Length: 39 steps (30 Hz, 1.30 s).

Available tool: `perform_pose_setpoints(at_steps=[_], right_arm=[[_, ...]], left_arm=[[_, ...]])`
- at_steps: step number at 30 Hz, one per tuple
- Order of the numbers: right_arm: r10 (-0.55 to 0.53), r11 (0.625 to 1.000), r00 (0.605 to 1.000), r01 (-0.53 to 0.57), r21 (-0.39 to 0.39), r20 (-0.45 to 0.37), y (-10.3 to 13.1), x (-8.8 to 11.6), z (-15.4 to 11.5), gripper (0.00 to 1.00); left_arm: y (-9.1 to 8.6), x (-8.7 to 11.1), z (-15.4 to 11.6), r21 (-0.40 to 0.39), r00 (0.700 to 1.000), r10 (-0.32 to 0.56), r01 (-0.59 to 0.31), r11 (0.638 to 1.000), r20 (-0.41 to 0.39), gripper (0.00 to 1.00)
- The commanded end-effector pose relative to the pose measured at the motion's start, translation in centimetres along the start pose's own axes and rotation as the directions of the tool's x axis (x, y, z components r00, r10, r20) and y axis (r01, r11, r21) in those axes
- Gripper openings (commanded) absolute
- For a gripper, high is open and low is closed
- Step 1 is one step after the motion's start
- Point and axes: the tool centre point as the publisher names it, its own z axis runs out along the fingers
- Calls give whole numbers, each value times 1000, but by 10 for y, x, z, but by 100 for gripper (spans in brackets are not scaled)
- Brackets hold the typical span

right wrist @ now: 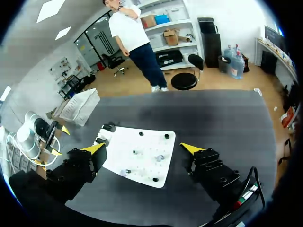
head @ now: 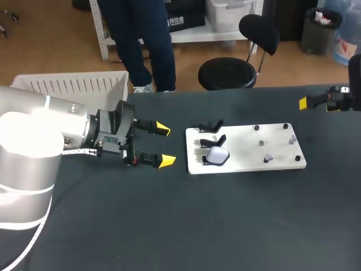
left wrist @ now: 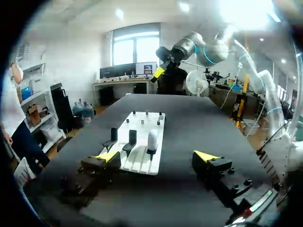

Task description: Pick up each earbud case from the left stands, insert the matching earbuds, close the lid, and place the case in the box.

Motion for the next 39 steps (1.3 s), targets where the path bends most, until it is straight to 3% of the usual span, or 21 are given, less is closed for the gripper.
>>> perform_pose_setpoints(at_steps=[1, 4, 5, 10, 17, 29, 36, 39], right_arm=[[-1, 1000, 1000, 1, 0, 0, 0, 0, 0, 100], [-1, 1000, 1000, 1, 0, 0, 0, 0, 0, 100], [-1, 1000, 1000, 1, 0, 0, 0, 0, 0, 100], [-1, 1000, 1000, 1, 0, 0, 0, 0, 0, 100], [-1, 1000, 1000, 1, 0, 0, 0, 0, 0, 100], [-1, 1000, 1000, 1, 0, 0, 0, 0, 0, 100], [-1, 1000, 1000, 1, 0, 0, 0, 0, 0, 100], [-1, 1000, 1000, 1, 0, 0, 0, 0, 0, 100]], left_arm=[[0, 0, 0, -1, 1000, -1, 1, 1000, -4, 100], [0, 0, 0, -1, 1000, -1, 1, 1000, -4, 100], [-1, -1, 3, 33, 1000, 19, -19, 999, 7, 100], [1, -1, 22, -9, 996, 67, -68, 998, -63, 100], [9, 3, 50, -20, 993, 42, -45, 999, -106, 100], [13, 11, 88, 41, 996, -10, 14, 999, -88, 100], [8, 7, 101, 46, 996, -3, 8, 999, -86, 100], [6, 6, 103, 46, 997, -9, 12, 999, -74, 93]])
